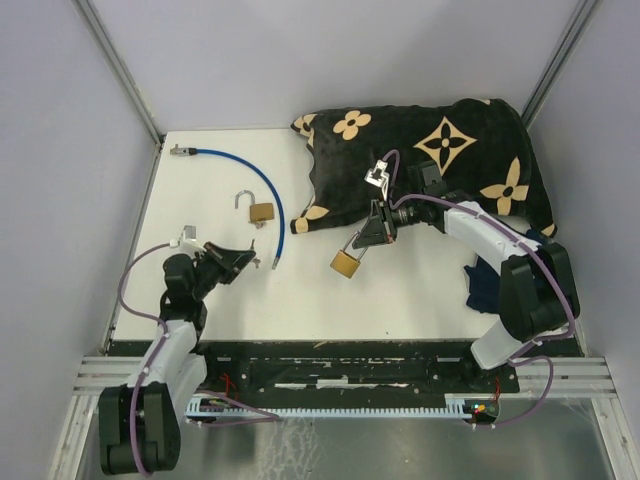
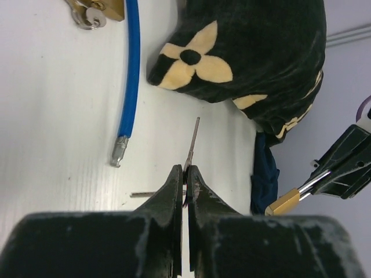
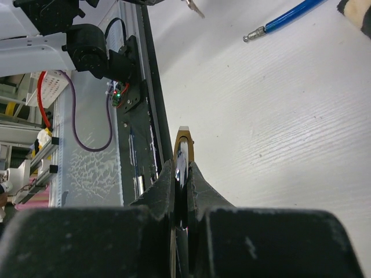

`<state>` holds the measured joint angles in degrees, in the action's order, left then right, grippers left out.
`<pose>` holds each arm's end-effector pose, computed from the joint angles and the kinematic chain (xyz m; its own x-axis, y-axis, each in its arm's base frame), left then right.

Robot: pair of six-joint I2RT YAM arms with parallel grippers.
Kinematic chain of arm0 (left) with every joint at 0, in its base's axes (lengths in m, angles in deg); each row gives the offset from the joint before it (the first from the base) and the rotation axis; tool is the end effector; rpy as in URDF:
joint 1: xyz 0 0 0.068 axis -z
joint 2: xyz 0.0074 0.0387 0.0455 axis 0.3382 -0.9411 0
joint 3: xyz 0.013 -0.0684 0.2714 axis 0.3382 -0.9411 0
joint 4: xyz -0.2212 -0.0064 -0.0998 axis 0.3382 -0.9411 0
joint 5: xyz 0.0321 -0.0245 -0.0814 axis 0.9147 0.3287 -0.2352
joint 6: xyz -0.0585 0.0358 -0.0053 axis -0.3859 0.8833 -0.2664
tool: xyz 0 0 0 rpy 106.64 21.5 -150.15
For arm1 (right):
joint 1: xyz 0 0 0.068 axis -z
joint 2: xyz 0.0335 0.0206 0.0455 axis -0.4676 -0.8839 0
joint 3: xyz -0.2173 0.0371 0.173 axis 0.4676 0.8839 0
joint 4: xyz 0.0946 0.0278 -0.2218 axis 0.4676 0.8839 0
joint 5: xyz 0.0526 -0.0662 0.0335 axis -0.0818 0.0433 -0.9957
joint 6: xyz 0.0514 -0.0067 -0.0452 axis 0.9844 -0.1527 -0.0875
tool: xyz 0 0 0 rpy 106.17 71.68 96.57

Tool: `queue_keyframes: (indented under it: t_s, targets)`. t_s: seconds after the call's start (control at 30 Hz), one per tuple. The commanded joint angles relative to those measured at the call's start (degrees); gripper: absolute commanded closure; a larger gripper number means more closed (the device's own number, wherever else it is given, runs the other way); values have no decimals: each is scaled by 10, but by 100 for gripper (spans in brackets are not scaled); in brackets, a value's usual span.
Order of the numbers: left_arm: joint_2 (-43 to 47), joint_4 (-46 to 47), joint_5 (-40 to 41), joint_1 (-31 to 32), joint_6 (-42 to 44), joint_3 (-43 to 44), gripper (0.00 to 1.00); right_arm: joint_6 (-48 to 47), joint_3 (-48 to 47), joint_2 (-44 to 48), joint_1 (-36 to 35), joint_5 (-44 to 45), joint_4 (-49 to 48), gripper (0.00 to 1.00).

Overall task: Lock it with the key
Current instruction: Place the key at the center of the board.

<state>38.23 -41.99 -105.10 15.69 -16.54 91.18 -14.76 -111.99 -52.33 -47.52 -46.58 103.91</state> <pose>0.1726 -0.0164 0.1869 -0.5128 -0.7229 -0.4631 0.0382 0.5197 -0.8535 0.2834 0.1548 0.2601 -0.7306 -0.2519 -0.6346 -0.6807 0.1962 0.7058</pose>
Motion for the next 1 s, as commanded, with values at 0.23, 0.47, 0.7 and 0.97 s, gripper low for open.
queue_keyframes:
  t_s: [0.23, 0.47, 0.7, 0.97]
  targets:
    - [113, -199, 184, -9, -5, 4, 97, -17, -22, 2, -20, -14, -13, 98]
    - [40, -177, 236, -9, -33, 13, 97, 4, -31, -21, -61, 0, -35, 98]
    - [-4, -253, 335, -9, -46, 55, 93, 72, -98, -99, -133, 51, -87, 98]
    - [18, -346, 394, -9, -42, 90, 71, 195, -191, -186, -177, 77, -190, 98]
